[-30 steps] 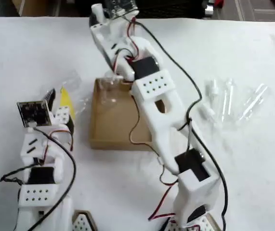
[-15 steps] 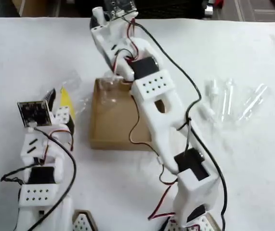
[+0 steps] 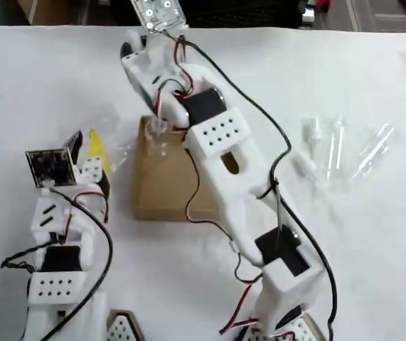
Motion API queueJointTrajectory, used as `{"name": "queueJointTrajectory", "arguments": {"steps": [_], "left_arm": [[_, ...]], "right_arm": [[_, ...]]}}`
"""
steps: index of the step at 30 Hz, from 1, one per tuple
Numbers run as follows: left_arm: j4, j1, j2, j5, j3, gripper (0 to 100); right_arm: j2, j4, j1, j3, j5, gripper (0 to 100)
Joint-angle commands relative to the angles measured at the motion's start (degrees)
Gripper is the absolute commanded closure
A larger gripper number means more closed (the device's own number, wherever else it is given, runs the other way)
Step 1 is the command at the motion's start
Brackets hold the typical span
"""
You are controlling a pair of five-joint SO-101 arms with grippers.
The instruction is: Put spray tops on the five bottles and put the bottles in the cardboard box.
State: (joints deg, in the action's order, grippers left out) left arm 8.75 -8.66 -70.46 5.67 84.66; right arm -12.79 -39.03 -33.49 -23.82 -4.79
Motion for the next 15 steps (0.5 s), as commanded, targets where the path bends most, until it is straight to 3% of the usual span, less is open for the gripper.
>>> {"name": "queueJointTrajectory", "arguments": {"steps": [1,15], "left_arm": [[-1.67,-0.31,0.13,-0.62,-0.62,91],[-1.67,-0.22,0.13,-0.62,-0.62,91]], "right_arm": [[4.53,-0.40,-0.92,1.14,-0.26,98.1],[3.91,6.29,-0.57,2.99,-0.26,98.1]]}}
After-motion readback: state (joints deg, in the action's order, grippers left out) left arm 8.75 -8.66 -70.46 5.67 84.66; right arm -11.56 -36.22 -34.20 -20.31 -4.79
